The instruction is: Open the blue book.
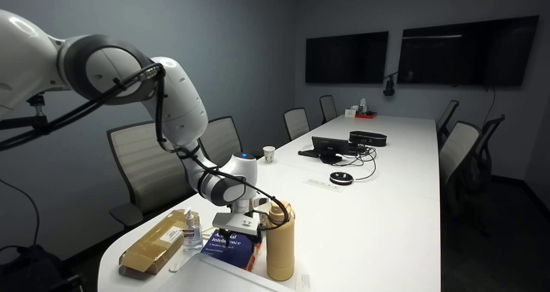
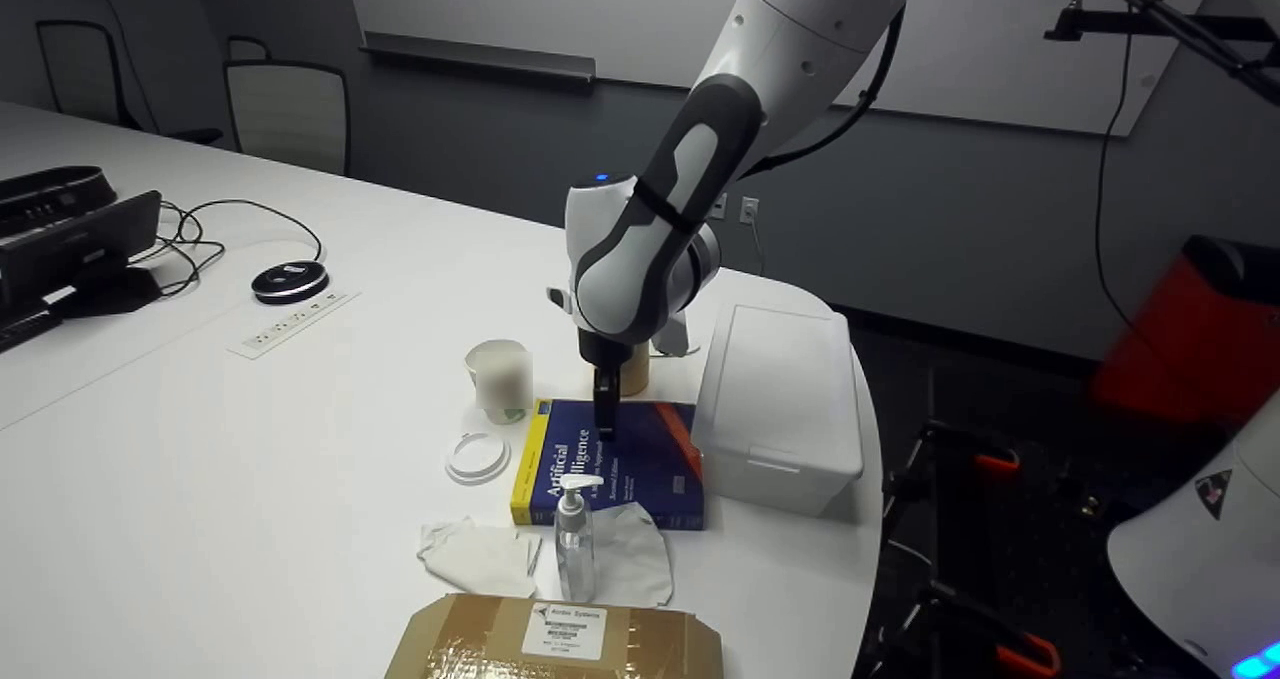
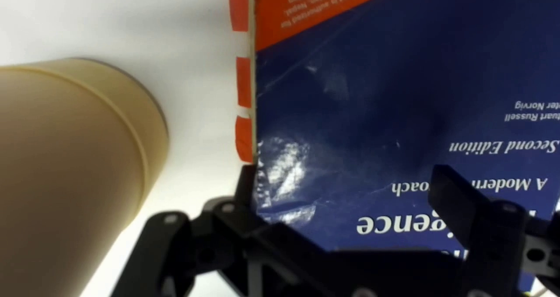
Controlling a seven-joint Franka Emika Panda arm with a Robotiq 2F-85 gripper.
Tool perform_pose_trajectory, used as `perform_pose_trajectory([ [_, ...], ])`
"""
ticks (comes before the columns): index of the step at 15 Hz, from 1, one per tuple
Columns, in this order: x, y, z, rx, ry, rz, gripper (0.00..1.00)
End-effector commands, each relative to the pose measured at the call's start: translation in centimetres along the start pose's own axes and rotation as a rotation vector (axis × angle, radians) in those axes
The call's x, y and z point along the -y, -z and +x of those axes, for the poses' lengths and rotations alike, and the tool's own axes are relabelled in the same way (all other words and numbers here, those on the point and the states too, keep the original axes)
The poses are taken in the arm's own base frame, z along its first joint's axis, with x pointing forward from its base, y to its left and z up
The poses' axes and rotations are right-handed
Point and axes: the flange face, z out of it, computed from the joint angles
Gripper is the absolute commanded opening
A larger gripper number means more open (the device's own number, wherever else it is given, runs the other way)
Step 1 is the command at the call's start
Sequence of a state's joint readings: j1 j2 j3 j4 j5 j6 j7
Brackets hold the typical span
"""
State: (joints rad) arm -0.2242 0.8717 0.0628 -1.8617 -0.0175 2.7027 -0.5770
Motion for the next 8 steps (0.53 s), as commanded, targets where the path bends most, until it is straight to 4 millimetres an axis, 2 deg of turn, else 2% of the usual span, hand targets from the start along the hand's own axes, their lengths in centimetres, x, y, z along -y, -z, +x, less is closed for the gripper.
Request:
perform_pose_trajectory([
  [1, -0.2, -0.6, 1.3, -0.013, 0.002, -0.028, 1.0],
  [8, -0.9, -1.6, 2.2, -0.024, 0.004, -0.025, 1.0],
])
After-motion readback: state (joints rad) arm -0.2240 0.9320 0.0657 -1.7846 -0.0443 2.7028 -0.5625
